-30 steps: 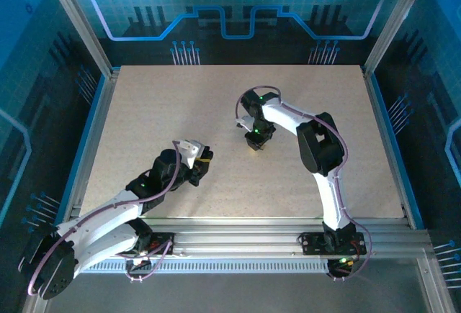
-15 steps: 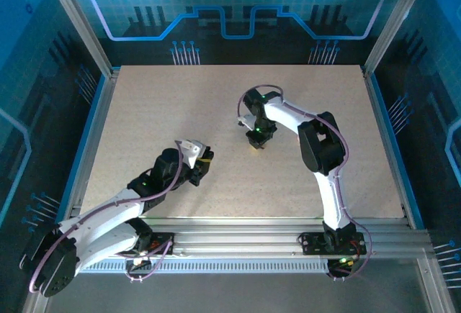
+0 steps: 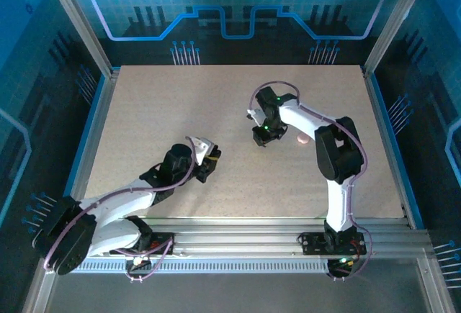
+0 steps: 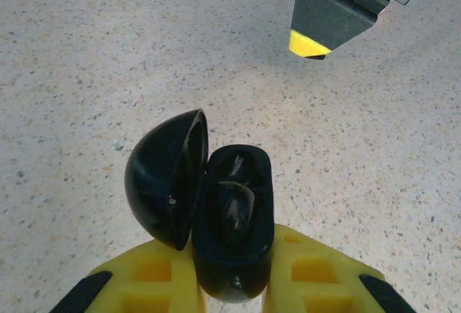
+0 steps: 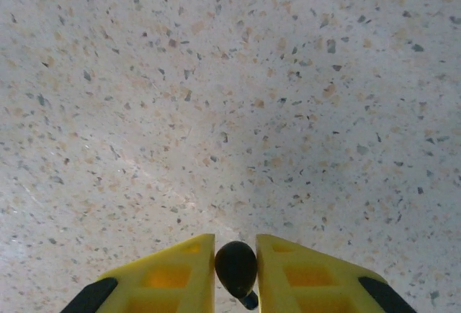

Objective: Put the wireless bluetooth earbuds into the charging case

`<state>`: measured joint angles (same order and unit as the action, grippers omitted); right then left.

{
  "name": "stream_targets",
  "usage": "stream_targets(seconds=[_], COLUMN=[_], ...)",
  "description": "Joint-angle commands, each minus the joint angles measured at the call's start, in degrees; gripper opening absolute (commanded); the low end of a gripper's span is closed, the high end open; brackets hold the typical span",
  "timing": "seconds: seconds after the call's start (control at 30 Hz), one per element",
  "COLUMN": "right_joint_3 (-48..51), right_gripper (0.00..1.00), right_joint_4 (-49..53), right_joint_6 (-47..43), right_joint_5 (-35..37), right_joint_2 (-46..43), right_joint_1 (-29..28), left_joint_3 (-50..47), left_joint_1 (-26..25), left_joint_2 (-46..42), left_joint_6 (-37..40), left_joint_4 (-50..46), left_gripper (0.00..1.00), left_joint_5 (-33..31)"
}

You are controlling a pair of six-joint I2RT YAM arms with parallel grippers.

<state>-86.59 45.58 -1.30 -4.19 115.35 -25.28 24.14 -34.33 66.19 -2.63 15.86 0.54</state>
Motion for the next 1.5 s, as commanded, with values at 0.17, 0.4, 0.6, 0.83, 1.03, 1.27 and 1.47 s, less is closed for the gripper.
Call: stream_targets(seconds=[0.17, 0.4, 0.6, 0.83, 1.03, 1.27, 1.47], right_joint_3=[7.22, 13.64, 20.14, 28.87, 33.98, 39.89, 41.77], right_gripper=[0.19, 0.19, 0.19, 0.19, 0.19, 0.20, 0.20], right_joint_4=[-8.99, -17.52, -25.62, -37.04, -44.11, -53.02, -57.56], right_joint_6=[9.50, 17.72, 26.39, 35.42, 39.80, 43.24, 44.10], right_joint_5=[-5.57, -11.22, -13.98, -12.85, -9.41, -2.97, 0.21], right_joint_2=[-7.51, -15.35, -22.31, -31.46, -37.28, -41.22, -41.48], right_joint_1=[2.00, 2.38, 2.17, 0.61, -3.19, -8.07, -10.32], left_joint_3=[2.24, 2.21, 3.08, 4.89, 5.24, 5.30, 5.30], left_joint_1=[0.25, 0.23, 0.18, 0.14, -0.48, -0.59, -0.99], left_joint_2=[6.17, 12.67, 17.65, 20.94, 20.57, 19.85, 19.85], left_joint_6=[0.82, -1.56, -3.05, -4.06, -4.85, -5.23, -6.33], left_joint_4=[11.98, 22.71, 30.22, 34.09, 34.90, 35.89, 37.14], left_gripper=[0.15, 0.14, 0.14, 0.14, 0.14, 0.14, 0.14], left_joint_5=[3.84, 6.01, 8.44, 10.53, 11.26, 12.06, 12.38])
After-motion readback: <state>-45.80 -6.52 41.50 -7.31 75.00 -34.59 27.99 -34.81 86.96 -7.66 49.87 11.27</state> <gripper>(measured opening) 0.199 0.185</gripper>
